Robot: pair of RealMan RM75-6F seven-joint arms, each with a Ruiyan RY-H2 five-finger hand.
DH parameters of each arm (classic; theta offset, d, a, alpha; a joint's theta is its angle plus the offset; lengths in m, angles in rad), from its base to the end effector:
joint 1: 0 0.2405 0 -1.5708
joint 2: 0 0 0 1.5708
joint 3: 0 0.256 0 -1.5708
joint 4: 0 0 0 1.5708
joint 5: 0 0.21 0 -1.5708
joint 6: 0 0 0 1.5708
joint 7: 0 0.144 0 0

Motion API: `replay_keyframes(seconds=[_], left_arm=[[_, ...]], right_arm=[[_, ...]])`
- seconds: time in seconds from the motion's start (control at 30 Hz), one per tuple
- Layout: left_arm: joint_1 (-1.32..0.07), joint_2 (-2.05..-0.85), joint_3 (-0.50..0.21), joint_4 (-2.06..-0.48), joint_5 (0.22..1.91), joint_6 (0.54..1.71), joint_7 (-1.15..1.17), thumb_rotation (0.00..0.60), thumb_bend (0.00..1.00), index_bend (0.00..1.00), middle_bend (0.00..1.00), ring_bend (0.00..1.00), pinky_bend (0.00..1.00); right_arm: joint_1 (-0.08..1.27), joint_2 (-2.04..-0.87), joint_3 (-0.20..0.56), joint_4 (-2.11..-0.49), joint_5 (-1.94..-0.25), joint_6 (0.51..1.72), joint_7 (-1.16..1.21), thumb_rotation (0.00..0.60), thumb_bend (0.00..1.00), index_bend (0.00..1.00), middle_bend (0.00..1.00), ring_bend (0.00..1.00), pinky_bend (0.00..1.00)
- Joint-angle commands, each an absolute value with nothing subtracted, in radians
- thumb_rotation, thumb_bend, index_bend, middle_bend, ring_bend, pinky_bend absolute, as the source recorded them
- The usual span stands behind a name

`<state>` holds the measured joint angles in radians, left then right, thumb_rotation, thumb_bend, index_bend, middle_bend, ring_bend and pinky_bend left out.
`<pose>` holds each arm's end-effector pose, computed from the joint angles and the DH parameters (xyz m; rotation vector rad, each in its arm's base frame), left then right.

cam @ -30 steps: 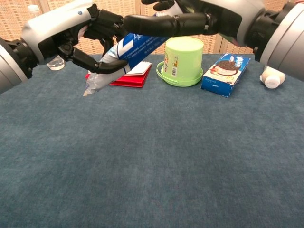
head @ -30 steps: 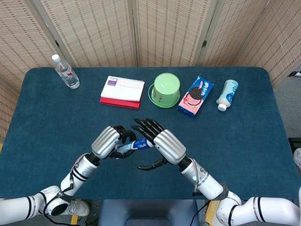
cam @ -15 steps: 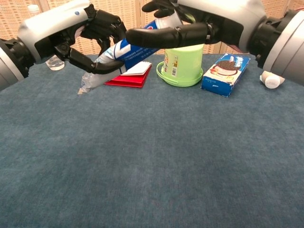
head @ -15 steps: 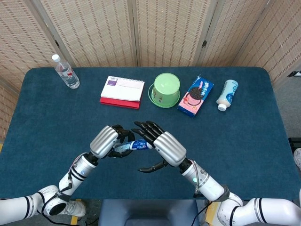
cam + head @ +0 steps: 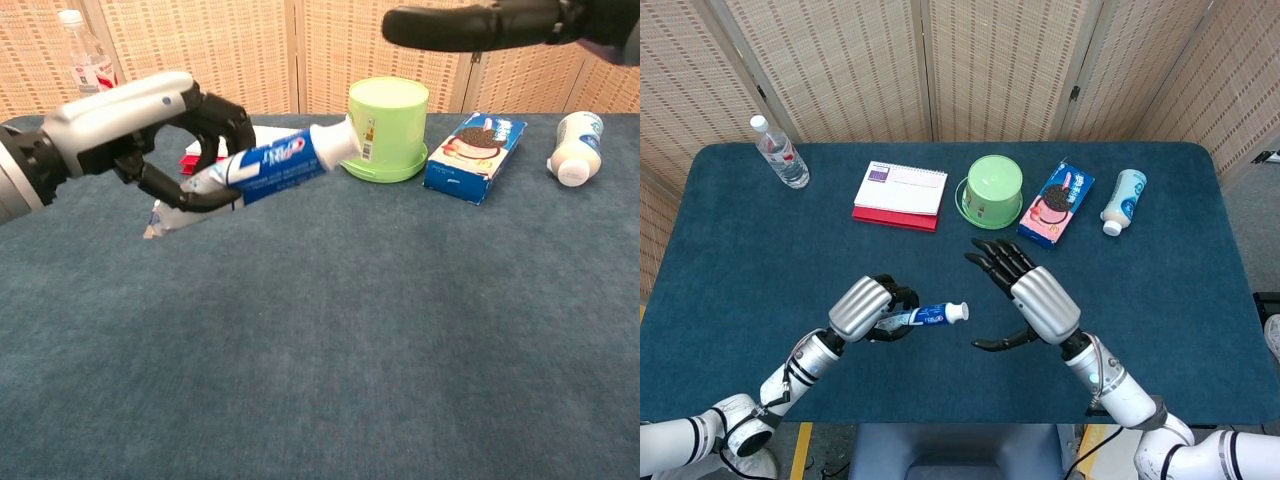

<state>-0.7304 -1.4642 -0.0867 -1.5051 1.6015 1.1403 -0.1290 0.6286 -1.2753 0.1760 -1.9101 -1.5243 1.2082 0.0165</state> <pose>-0.1177 0.3117 0.0132 -2.0303 -0.8843 -1.3935 -0.0840 -0.2785 0.0801 1.8416 -0.9876 1.5608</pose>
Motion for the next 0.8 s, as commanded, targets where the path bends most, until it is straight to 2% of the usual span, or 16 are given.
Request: replay_keyframes(seconds=[0.03, 0.3, 0.43, 0.5, 0.57, 0.63, 0.73, 0.8], left_arm=[[-0.752, -1.46, -0.058, -1.487, 1.538, 1.022, -0.005, 0.6, 0.5, 0.65, 0.75, 0.6, 0.43], [-0.774, -1.495, -0.076, -1.485, 1.352, 0.881, 0.183, 0.6, 0.5, 0.58, 0.68, 0.53, 0.39], [-0.776, -1.51, -0.097, -1.496, 1.224, 0.855, 0.285, 0.6, 0.47, 0.49, 0.61, 0.47, 0.39], [-0.78, -1.506, -0.108, -1.518, 1.143, 0.843, 0.331, 0.6, 0.43, 0.41, 0.56, 0.42, 0.37], [-0.78, -1.506, -0.12, -1.538, 1.088, 0.857, 0.365, 0.6, 0.37, 0.27, 0.46, 0.34, 0.33], [-0.775, -1.505, -0.126, -1.551, 1.061, 0.875, 0.38, 0.6, 0.31, 0.16, 0.39, 0.28, 0.3], [-0.767, -1.493, -0.131, -1.569, 1.042, 0.894, 0.377, 0.6, 0.26, 0.06, 0.31, 0.22, 0.25], [-0.755, -1.478, -0.133, -1.58, 1.042, 0.914, 0.366, 0.6, 0.26, 0.04, 0.3, 0.21, 0.25]], right_arm=[[0.608, -1.246, 0.175, -1.914, -1.529, 1.23, 0.032, 0.216, 0.0, 0.0, 0.0, 0.0, 0.0], [0.576, -1.203, 0.167, -1.909, -1.539, 1.253, 0.063, 0.215, 0.0, 0.0, 0.0, 0.0, 0.0], [0.568, -1.195, 0.163, -1.905, -1.541, 1.255, 0.075, 0.212, 0.0, 0.0, 0.0, 0.0, 0.0], [0.564, -1.191, 0.163, -1.902, -1.543, 1.257, 0.079, 0.213, 0.0, 0.0, 0.0, 0.0, 0.0], [0.56, -1.187, 0.163, -1.9, -1.544, 1.26, 0.082, 0.214, 0.0, 0.0, 0.0, 0.0, 0.0], [0.555, -1.18, 0.164, -1.901, -1.545, 1.264, 0.087, 0.214, 0.0, 0.0, 0.0, 0.0, 0.0], [0.547, -1.158, 0.164, -1.899, -1.547, 1.268, 0.086, 0.213, 0.0, 0.0, 0.0, 0.0, 0.0], [0.537, -1.137, 0.16, -1.896, -1.546, 1.27, 0.081, 0.213, 0.0, 0.0, 0.0, 0.0, 0.0]])
